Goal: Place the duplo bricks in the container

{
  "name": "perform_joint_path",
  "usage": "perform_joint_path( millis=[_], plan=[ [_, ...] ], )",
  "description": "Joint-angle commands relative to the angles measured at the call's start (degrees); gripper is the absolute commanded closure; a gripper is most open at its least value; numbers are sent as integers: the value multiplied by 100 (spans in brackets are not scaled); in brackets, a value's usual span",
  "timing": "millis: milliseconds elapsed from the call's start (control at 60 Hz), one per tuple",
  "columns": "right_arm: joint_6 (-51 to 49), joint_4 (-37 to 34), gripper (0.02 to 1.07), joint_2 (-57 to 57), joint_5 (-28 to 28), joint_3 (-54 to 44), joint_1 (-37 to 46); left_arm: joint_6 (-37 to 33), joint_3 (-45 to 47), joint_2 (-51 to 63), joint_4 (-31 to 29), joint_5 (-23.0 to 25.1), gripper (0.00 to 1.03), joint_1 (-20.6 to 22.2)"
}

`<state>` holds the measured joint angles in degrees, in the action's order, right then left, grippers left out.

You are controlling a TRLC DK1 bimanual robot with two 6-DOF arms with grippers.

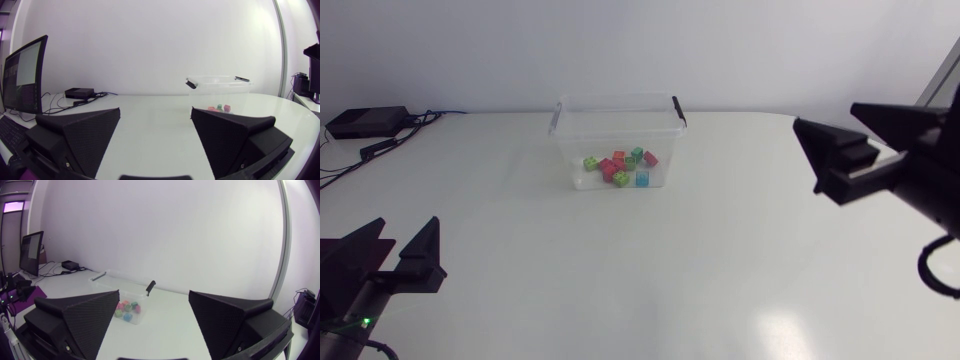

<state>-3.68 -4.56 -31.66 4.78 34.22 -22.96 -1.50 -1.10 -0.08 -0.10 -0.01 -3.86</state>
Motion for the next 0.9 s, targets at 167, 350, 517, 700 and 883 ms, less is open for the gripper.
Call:
perform_joint_path(
  millis=[167, 350, 517, 700, 883],
  plan=[
    [8, -25, 7, 1122, -74, -1151, 337, -6, 110, -56, -11, 22, 4, 39],
    [92, 87, 7, 1599, -168, -1681, 794, 30, 110, -41, -6, 17, 4, 120],
    [167, 187, 7, 2026, -253, -2155, 1203, 63, 110, -28, -2, 13, 4, 192],
    [255, 304, 7, 2523, -351, -2707, 1680, 101, 110, -12, 3, 8, 4, 277],
    [340, 418, 7, 3007, -446, -3246, 2144, 138, 110, 3, 8, 3, 4, 359]
  ],
)
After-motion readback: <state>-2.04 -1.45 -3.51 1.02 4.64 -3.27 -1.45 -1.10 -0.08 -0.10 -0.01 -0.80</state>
